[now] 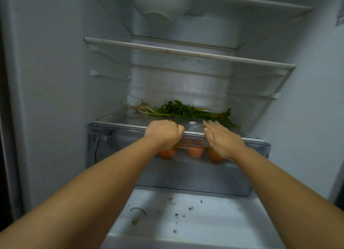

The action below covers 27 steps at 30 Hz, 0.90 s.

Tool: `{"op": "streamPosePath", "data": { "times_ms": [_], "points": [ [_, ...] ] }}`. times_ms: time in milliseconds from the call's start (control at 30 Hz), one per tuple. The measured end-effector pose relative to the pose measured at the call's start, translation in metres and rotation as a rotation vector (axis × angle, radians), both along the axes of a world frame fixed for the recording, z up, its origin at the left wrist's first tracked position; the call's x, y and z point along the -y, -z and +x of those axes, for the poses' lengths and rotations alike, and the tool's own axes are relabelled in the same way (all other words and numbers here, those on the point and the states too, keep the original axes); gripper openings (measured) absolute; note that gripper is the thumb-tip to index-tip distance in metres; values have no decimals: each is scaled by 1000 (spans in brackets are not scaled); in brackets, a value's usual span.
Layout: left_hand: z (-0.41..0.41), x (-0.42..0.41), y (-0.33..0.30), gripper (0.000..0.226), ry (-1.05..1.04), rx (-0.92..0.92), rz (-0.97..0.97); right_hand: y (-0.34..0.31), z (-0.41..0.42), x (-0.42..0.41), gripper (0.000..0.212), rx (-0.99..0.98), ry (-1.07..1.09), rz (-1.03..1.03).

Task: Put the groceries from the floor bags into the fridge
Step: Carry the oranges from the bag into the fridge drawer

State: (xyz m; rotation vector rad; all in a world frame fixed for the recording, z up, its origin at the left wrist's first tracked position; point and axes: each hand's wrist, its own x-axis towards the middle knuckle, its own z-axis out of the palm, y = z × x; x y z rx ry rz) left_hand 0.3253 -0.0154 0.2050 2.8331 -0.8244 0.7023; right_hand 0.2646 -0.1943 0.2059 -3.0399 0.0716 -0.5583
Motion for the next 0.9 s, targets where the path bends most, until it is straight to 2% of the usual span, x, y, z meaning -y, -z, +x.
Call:
{"op": "streamPosePath", "data": {
  "times_ms": [100,200,267,400,500,600,700,900],
  "points": [
    [-21,-2,30,72,-33,162,-155,20,-21,-6,53,138,96,-69],
    [-48,-19,54,57,32,84,-49,38,-54,-5,58,21,69,-162],
    [-72,-40,62,54,76,-12,-7,39,-78,-2,58,-74,29,-120],
    [-132,-87,72,40,-55,-189,-163,43,-130,-19,43,-90,-10,-109],
    [-188,-117,88,31,-111,-222,-343,57,-171,-60,36,-66,-95,-52],
    [-249,-145,121,30,-172,-188,-342,84,-208,-111,36,-74,-228,-103],
    [-306,-178,165,30,-239,-229,-327,123,-236,-166,33,-151,-390,-169],
    [-423,-265,261,33,-594,-397,-578,202,-294,-288,37,-314,-633,-178]
  ]
}}
